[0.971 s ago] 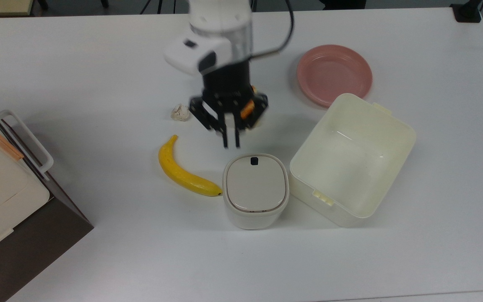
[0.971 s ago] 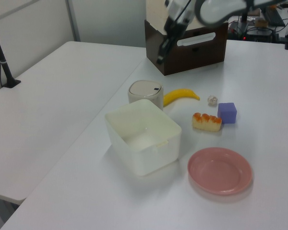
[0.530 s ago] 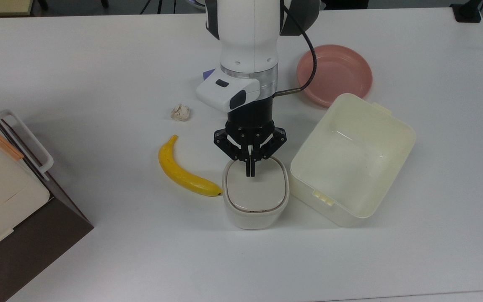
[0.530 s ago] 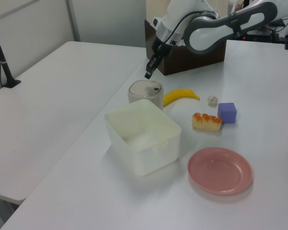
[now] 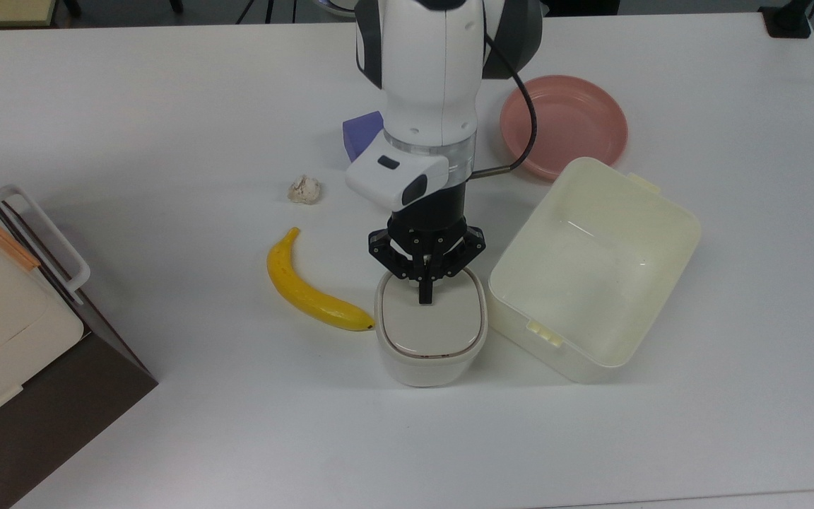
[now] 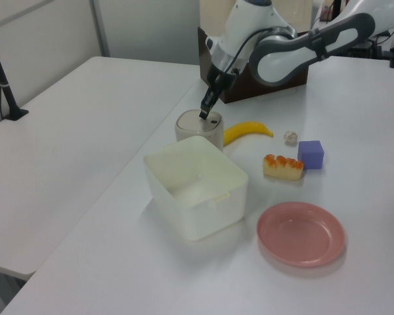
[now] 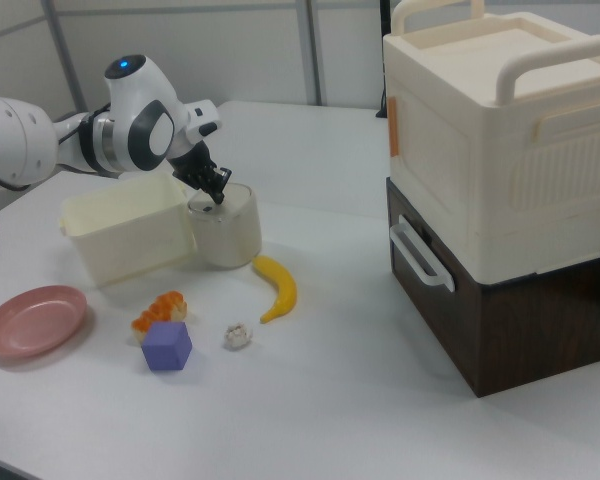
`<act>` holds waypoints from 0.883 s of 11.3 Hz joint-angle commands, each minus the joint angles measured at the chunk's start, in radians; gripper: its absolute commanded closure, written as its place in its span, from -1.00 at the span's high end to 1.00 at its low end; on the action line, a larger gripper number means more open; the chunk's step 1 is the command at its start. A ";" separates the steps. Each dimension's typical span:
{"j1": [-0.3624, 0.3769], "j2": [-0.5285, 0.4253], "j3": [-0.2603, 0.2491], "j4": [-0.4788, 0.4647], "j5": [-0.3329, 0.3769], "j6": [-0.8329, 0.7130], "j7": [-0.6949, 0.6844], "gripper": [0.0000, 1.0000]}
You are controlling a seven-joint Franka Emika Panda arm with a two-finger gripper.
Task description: Open the trash can
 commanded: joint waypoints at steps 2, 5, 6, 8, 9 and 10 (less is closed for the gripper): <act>0.012 -0.013 -0.013 -0.026 -0.022 -0.036 -0.004 -0.93; 0.008 -0.051 -0.012 -0.023 -0.007 -0.037 0.007 -0.86; 0.004 -0.077 -0.012 -0.025 -0.003 -0.049 0.008 -0.78; -0.009 -0.156 -0.013 -0.025 0.001 -0.173 0.008 -0.40; -0.014 -0.198 -0.012 -0.031 0.003 -0.259 0.004 0.00; -0.023 -0.238 -0.012 -0.035 0.004 -0.354 0.007 0.84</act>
